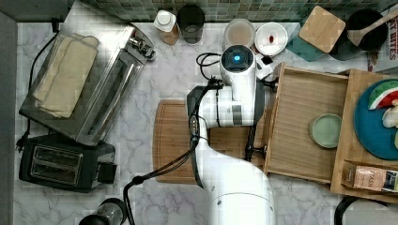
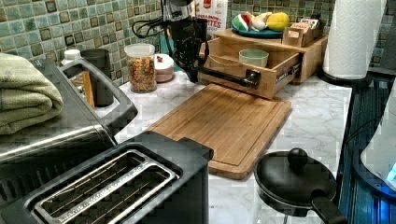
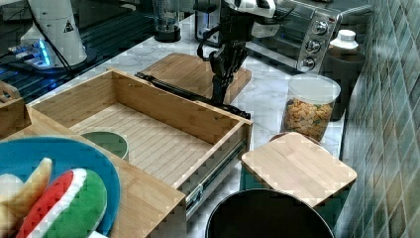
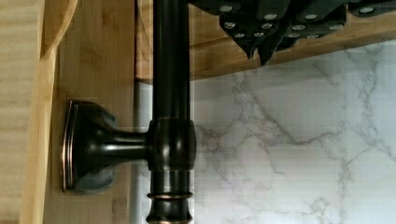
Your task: Close the drawer.
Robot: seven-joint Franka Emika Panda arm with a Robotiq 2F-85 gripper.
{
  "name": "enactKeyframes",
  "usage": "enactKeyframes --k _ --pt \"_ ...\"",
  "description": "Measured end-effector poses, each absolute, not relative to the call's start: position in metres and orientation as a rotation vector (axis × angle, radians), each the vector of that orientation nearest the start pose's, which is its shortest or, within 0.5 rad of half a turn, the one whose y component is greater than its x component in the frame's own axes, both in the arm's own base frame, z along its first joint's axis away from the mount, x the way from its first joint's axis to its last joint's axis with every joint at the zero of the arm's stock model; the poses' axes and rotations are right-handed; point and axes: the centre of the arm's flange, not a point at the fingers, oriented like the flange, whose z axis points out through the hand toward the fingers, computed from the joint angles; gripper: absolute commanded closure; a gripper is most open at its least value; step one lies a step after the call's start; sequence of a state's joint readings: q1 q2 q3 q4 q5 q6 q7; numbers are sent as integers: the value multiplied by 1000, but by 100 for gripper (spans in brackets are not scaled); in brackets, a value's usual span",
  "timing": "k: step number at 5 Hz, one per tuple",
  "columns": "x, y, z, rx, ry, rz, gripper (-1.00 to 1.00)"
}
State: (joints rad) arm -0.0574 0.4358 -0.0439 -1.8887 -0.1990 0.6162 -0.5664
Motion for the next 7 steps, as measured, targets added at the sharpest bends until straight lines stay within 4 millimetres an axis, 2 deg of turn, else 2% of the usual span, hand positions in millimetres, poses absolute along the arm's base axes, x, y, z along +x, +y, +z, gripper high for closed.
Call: enactKeyframes --k 1,2,4,5,6,7 --pt "615 -74 266 -3295 205 190 100" --pt "613 -87 269 -3293 215 118 100" --pt "597 -130 274 -3275 294 72 100" --pt "592 -150 274 -3283 131 91 100" --pt "587 -174 275 -3242 76 78 100" --pt "578 -206 276 -3215 51 64 100"
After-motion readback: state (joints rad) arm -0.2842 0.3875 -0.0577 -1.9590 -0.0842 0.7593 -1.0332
